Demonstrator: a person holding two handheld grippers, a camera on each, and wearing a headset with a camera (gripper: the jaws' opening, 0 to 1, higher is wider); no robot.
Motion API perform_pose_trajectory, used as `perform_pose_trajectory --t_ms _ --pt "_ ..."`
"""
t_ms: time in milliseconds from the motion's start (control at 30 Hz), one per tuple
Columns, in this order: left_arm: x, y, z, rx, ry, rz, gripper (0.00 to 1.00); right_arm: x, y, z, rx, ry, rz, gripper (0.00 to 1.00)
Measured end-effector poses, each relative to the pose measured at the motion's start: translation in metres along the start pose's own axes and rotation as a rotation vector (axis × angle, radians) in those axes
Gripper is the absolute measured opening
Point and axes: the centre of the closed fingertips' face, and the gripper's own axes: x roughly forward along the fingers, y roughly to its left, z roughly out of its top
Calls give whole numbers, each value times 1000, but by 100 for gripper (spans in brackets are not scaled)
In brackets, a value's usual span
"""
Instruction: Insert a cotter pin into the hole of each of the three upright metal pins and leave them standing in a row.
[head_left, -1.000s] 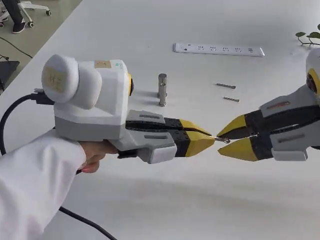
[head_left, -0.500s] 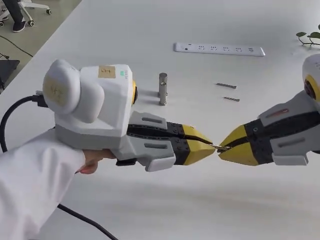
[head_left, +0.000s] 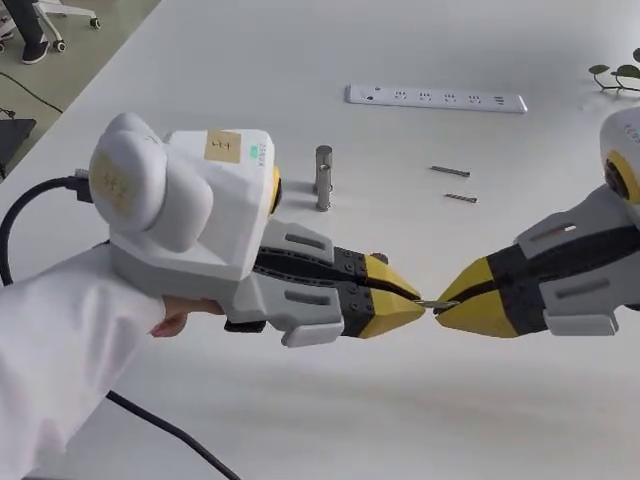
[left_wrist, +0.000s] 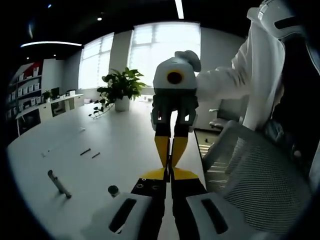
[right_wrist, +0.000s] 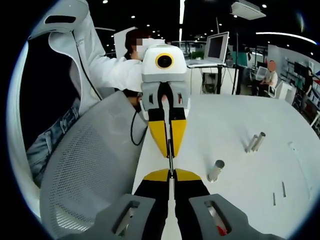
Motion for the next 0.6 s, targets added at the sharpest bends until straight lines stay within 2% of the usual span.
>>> perform_pose_trajectory --t_ms 133,367,433,500,600 --pt "0 2 0 14 3 7 1 0 -3 -1 -6 2 -16 0" --pt "1 9 -1 0 -1 35 2 -1 -9 -4 7 -17 -26 0" --pt "0 12 -2 -9 -4 47 6 -2 -12 -4 11 -23 -33 0" --pt "0 15 -2 -83 -17 64 11 -3 -16 -4 19 -29 -44 0" --pt "-2 21 -3 -62 -15 85 18 -7 -27 -6 32 -42 -80 0"
